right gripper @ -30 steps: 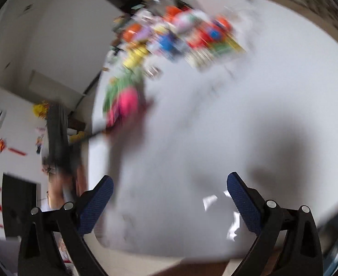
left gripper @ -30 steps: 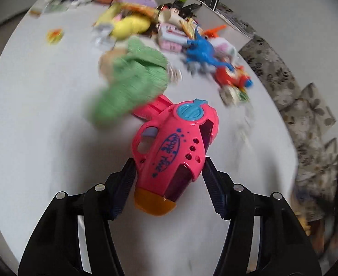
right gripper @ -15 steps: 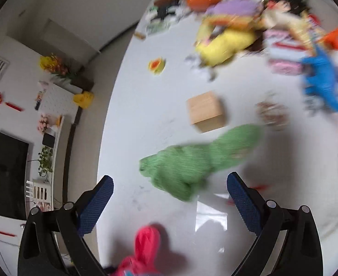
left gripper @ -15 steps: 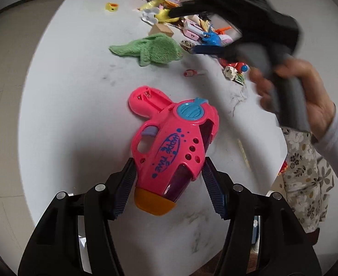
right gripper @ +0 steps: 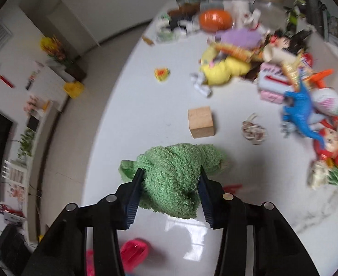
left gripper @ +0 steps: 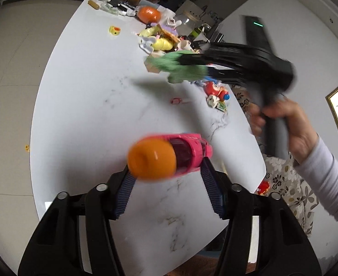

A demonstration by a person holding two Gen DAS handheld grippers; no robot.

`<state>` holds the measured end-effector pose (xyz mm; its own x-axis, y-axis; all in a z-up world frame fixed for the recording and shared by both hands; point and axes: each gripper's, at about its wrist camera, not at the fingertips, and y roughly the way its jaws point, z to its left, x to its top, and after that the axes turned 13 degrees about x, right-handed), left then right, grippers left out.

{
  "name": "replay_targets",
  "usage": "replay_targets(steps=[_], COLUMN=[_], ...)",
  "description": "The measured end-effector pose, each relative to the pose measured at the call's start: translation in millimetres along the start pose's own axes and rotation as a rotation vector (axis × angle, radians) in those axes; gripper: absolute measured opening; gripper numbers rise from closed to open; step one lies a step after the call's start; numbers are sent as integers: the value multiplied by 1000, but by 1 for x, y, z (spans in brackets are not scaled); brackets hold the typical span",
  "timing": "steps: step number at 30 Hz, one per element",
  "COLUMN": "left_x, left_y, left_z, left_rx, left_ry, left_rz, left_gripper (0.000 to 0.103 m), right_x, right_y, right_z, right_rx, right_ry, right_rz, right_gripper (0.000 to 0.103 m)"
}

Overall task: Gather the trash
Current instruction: 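Grasp pink toy gun with left tool while right tool grasps green towel plush, then carry the pink gun and green plush to the box and release both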

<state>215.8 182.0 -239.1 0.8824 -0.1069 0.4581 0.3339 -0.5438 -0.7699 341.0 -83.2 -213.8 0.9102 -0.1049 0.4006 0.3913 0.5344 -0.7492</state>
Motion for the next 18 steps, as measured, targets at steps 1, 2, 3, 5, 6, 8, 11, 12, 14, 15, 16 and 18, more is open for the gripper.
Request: replay_targets(steps=[1, 2, 3, 5, 6, 8, 11, 12, 14, 15, 16, 18], left_x=[3, 7, 10, 13, 13, 18, 18, 16, 16, 15, 16, 17], left_y=[-1, -1, 1, 6, 9, 13, 8, 5, -1, -4, -7, -13], left_z=[-2, -3, -6, -11, -12, -13, -16, -18, -20, -19, -21, -26], left_rx=[-1, 19, 37, 45, 43, 45, 55, 49, 48, 48, 41, 9], left_ry=[-6, -9, -2, 4, 0, -15, -17, -15, -6, -4, 0, 10], left_rz=[-5, -10, -9, -15, -15, -12, -34, -43, -49, -51, -54, -58], left_gripper=[44, 44, 44, 44, 44, 44, 43, 43, 41, 41, 39, 0], right_x=[-3, -9, -9, -19, -25, -37, -50, -50, -52, -52, -52, -51], right_y=[-14, -30, -36, -46, -47, -49, -42, -42, -47, -48, -47, -45], right_z=[1, 4, 9, 9, 7, 7, 10, 8, 7, 8, 8, 9], right_rx=[16, 25, 24, 41, 61, 81, 80, 99, 133, 131, 131, 132], right_ry=[-2, -12, -22, -9, 3, 6, 6, 24, 47, 48, 54, 50], right_rz=[-20, -43, -51, -56, -45, -33, -15, -21, -49, -52, -52, -44], right_gripper=[45, 45, 45, 45, 45, 45, 45, 45, 45, 45, 45, 45])
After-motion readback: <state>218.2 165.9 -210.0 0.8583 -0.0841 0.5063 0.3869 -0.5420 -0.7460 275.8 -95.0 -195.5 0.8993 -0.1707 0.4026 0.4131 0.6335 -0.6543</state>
